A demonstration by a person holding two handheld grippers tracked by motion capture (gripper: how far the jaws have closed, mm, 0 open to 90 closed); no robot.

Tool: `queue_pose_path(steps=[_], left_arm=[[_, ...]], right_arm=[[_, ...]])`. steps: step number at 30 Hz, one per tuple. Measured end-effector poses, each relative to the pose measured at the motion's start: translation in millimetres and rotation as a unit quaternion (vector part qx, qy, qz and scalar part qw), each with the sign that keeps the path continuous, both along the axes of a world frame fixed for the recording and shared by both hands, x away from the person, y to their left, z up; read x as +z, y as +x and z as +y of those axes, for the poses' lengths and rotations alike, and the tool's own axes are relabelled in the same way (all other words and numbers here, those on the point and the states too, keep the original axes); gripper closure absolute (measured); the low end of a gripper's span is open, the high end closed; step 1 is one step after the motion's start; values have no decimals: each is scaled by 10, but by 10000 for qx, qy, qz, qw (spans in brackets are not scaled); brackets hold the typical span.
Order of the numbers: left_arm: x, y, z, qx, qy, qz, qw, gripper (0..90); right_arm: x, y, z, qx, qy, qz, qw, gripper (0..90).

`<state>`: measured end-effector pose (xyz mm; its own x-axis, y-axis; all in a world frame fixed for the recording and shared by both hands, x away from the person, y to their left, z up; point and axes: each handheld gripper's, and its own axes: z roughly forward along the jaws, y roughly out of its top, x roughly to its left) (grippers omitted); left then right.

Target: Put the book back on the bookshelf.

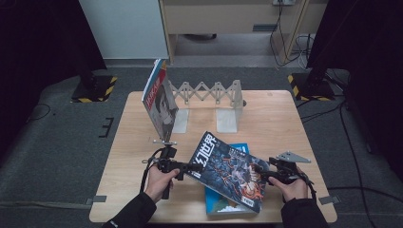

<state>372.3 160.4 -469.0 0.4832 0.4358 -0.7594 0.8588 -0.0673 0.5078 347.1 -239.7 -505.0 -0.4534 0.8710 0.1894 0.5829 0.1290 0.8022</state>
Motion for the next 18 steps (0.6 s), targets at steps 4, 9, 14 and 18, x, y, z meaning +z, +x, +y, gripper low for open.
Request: queue_pose_path(steps=[4, 9, 14, 18], left_arm=[[107, 6, 87, 229, -63, -86, 9997, 793], [229, 25, 209, 473, -139, -173, 9986, 813], [386, 25, 303, 659, -135, -358, 9971, 820], [530, 14, 368, 783, -136, -529, 9954, 821]], right_arm=[[25, 3, -54, -116, 1, -91, 9999, 258], [9, 19, -135, -277, -48, -49, 9996, 257], [-33, 42, -210, -374, -295, 89, 9988, 255], [-74, 58, -262, -409, -476, 206, 9978, 249]])
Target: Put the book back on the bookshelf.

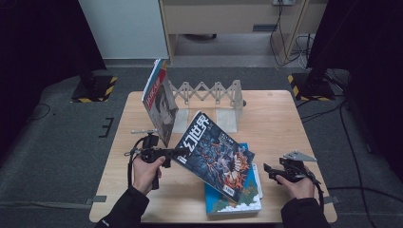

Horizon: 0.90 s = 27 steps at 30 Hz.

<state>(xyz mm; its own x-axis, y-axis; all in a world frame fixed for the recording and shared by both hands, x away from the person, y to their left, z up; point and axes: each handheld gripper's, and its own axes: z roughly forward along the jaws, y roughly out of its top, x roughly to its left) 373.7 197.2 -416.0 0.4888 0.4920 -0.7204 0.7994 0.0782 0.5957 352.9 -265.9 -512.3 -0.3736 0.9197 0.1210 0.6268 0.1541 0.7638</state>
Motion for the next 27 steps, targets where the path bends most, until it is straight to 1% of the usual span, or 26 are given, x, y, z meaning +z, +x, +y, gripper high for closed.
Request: queue_pose_path(steps=[3, 4, 5, 8, 13, 16, 17, 18, 19, 21, 23, 27], left_arm=[[104, -6, 56, 57, -25, -111, 9999, 821], [151, -4, 77, 84, -21, -160, 9998, 821], [187, 0, 94, 102, -14, -199, 9998, 821], [259, 7, 129, 205, -33, -285, 9994, 821], [361, 12, 182, 319, -37, -449, 9985, 820], [420, 14, 215, 357, -124, -539, 9978, 820], [438, 17, 230, 353, -265, -522, 9977, 821], [463, 16, 245, 373, -261, -577, 9973, 821], [491, 12, 253, 399, -211, -624, 9970, 821], [533, 7, 263, 475, -56, -706, 9964, 821], [567, 6, 292, 552, -24, -728, 9958, 820], [643, -3, 366, 669, -92, -877, 9939, 820]], right_arm=[[-23, 9, -32, -51, -131, 78, 9999, 249], [-34, 17, -50, -28, -186, 88, 9998, 248], [-50, 22, -66, -46, -226, 151, 9996, 248], [-95, 37, -93, -48, -354, 288, 9989, 245], [-122, 46, -107, -47, -443, 357, 9984, 231], [-141, 56, -116, -29, -561, 385, 9977, 223], [-145, 59, -122, -38, -580, 394, 9975, 221], [-150, 60, -127, -46, -584, 408, 9974, 220], [-155, 60, -131, -55, -591, 432, 9973, 218], [-170, 65, -141, -28, -637, 437, 9970, 216], [-170, 66, -139, -31, -629, 435, 9971, 212], [-174, 64, -126, -31, -630, 440, 9970, 198]])
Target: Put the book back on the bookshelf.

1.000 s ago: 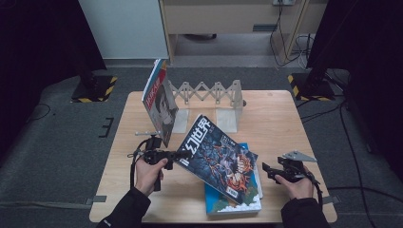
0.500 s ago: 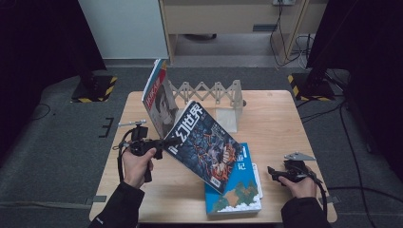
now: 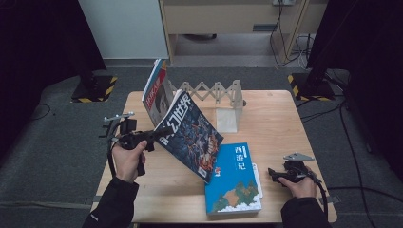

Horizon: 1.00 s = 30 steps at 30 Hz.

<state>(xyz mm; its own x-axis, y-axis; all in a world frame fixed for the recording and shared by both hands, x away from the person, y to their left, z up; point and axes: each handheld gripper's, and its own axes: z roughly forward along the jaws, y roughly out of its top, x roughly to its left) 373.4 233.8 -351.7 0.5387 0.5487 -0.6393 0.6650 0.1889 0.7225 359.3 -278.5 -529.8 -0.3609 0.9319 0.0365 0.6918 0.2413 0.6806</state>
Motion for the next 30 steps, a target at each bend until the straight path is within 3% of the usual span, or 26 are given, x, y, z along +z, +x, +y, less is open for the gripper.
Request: queue_pose_path(steps=[8, 18, 24, 30], left_arm=[[263, -34, 77, 205, 126, -301, 9993, 820], [539, -17, 180, 586, 240, -583, 9963, 820], [690, -6, 246, 866, 452, -714, 9927, 820], [823, 39, 266, 1174, 785, -844, 9864, 820]], right_arm=[[-30, -7, 19, 77, -104, -102, 9999, 148], [-84, -24, 25, 101, -58, -306, 9995, 88], [-85, -21, 26, 104, -61, -309, 9994, 86], [-85, -21, 26, 106, -55, -301, 9995, 84]])
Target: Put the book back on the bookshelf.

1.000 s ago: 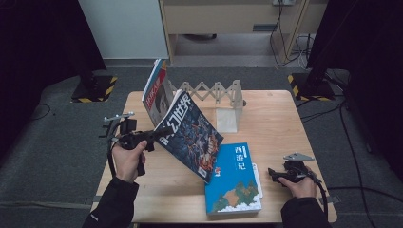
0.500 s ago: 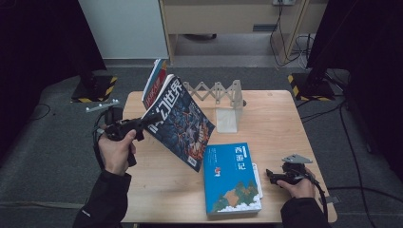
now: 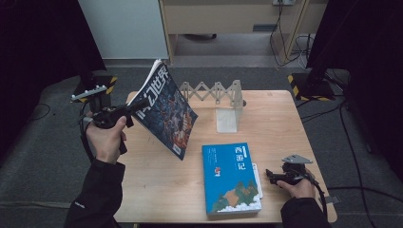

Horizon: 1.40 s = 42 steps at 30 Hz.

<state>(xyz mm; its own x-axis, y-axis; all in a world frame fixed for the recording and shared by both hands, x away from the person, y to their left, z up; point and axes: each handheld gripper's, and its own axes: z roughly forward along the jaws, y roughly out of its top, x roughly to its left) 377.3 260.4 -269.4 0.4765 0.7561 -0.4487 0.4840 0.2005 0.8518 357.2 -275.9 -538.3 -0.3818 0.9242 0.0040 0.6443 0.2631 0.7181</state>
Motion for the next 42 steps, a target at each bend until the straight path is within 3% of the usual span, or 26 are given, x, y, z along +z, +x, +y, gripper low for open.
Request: queue_pose_path(steps=[9, 15, 24, 42], left_arm=[[110, 124, 19, 389, 251, -44, 9989, 821], [148, 242, -67, 609, 556, -77, 9966, 820], [160, 429, -170, 791, 679, -75, 9945, 821], [59, 741, -458, 1185, 1278, -39, 9847, 821]], right_arm=[[2, 0, 1, 6, 15, 28, 10000, 81], [1, 3, 0, 15, 10, 27, 10000, 79], [-1, 5, 1, 13, 18, 21, 10000, 77], [-2, 10, -2, 35, 7, 9, 10000, 75]])
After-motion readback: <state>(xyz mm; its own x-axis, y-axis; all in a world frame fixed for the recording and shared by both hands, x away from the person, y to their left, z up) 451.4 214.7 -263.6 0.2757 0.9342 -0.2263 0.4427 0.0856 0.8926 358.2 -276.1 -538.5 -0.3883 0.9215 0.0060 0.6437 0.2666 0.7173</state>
